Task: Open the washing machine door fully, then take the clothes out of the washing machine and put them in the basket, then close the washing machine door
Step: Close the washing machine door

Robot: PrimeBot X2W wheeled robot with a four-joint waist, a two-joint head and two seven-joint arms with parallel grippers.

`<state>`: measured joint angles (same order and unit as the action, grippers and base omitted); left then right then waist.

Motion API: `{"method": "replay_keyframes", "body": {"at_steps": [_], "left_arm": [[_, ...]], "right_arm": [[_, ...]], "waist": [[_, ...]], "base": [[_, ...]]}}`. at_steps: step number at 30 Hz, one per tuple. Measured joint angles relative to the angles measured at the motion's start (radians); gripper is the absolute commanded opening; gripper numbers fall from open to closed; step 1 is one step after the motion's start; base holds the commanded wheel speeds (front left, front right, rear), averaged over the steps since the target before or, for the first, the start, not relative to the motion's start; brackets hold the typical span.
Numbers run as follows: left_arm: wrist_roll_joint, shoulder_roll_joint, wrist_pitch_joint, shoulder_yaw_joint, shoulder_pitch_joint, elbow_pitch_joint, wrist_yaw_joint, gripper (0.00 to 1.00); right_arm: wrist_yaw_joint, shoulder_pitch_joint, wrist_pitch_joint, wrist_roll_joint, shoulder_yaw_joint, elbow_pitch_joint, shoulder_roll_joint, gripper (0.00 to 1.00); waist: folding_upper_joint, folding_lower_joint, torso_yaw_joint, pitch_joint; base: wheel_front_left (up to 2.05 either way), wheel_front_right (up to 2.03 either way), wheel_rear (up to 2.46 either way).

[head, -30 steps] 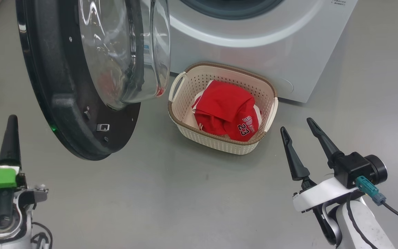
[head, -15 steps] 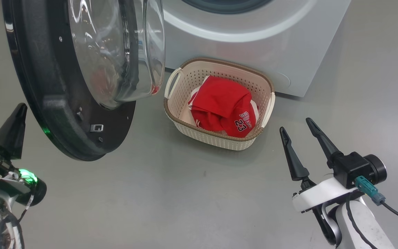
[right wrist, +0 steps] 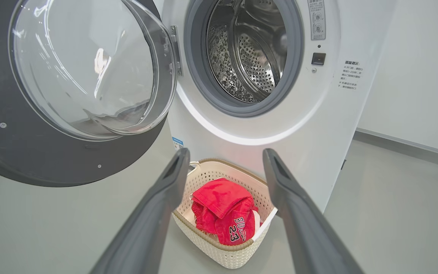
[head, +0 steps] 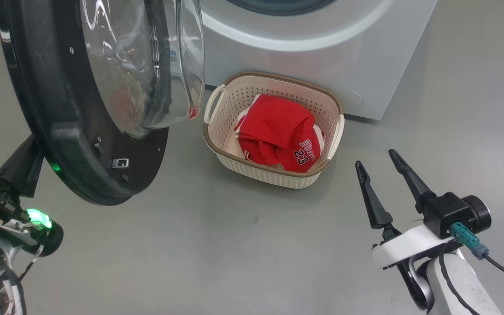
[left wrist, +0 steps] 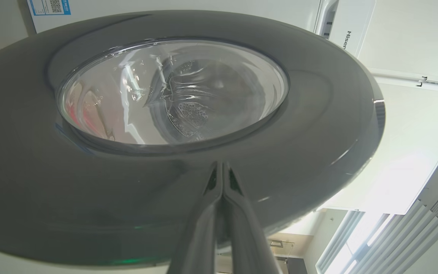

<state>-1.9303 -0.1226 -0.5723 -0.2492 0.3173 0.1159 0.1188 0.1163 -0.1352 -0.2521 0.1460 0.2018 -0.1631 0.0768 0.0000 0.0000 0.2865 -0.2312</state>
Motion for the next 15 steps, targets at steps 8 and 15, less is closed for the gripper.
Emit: {"method": "replay_keyframes", "body": {"at_steps": [8,15], "left_arm": [[-0.027,-0.001,-0.024,0.024,-0.011,-0.012,0.000,0.00],[-0.040,0.008,-0.039,0.076,-0.041,-0.029,0.000,0.00]], "right_arm": [[0.000,-0.001,0.000,0.000,0.007,-0.005,0.000,1.00],[0.005,-0.002,0.000,0.000,0.019,-0.012,-0.002,1.00]], "waist": [[0.0000,0.0000,-0.013,0.001],[0.0000,0.0000,-0.048,0.007]], "base": [[0.00,0.00,0.00],[0.00,0.00,0.00]]}}
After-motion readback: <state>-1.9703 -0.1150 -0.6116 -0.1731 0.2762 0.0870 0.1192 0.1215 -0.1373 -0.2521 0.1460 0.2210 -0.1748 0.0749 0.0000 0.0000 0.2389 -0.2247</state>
